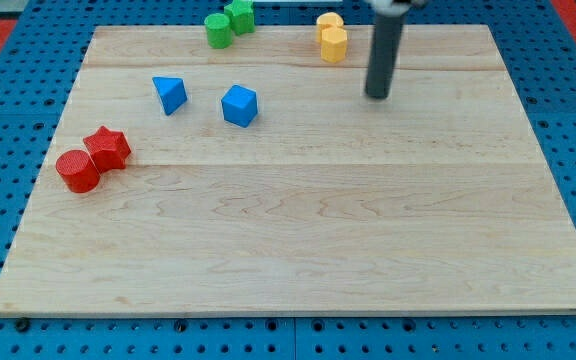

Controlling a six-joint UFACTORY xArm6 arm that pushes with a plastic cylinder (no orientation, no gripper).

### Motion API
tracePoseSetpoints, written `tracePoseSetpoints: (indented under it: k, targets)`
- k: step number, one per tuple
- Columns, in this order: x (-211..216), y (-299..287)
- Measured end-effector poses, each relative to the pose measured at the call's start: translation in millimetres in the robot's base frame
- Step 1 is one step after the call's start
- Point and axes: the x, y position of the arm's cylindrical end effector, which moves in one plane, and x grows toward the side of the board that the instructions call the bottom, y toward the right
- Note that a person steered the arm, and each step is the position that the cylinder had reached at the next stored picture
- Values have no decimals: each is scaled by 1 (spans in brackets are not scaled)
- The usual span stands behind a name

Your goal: Push the yellow heart to the green circle

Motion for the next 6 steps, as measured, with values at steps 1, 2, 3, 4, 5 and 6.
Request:
tracePoseSetpoints:
  k: [1,2,3,4,5,6]
  targets:
    - [-87,1]
    - [-91,-1]
    - [-91,-22]
    - [-90,-65]
    - [-88,-146]
    - [-87,-156]
